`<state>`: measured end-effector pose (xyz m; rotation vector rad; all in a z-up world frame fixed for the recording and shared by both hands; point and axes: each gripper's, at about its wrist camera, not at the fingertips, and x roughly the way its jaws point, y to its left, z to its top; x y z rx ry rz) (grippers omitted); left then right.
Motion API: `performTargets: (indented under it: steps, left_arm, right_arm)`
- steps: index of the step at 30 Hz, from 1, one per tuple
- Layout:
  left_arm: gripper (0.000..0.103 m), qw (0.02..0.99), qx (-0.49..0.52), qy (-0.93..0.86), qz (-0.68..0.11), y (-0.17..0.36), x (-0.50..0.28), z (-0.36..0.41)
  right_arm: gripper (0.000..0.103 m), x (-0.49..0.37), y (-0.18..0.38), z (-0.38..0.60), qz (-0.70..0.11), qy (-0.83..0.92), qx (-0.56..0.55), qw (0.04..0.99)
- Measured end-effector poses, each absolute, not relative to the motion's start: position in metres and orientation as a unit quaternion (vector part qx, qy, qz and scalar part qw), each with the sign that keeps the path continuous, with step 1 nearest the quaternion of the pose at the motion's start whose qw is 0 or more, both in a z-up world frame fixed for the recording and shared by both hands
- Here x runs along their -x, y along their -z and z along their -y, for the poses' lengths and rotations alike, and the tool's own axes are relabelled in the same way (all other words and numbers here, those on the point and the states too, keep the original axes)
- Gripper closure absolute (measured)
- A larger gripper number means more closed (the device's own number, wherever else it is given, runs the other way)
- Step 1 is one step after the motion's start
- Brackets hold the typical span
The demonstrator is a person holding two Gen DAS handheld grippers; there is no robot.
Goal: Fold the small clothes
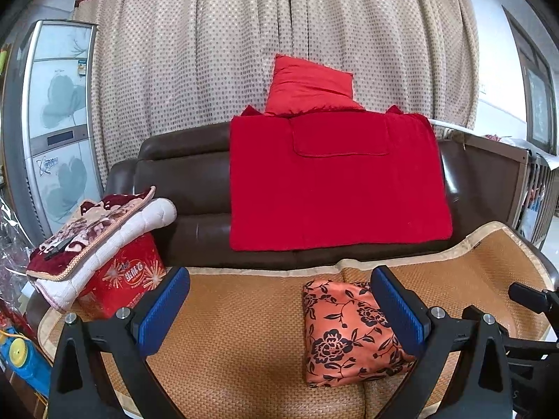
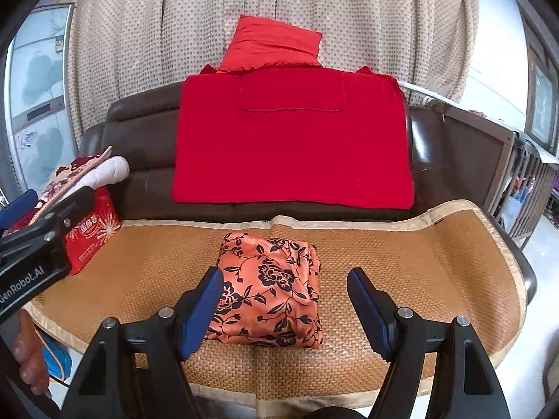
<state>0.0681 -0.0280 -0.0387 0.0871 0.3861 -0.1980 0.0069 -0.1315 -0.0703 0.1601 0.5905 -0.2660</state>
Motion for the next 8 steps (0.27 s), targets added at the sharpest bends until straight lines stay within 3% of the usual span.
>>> performTargets:
  steps: [8]
  left_arm:
    - [0.0,0.973,-0.038,0.093,-0.206,0.048,-0.088,0.02]
  right_arm:
    - [0.026,-0.024,0.077,0.141,-0.295,0.114,-0.085,0.945]
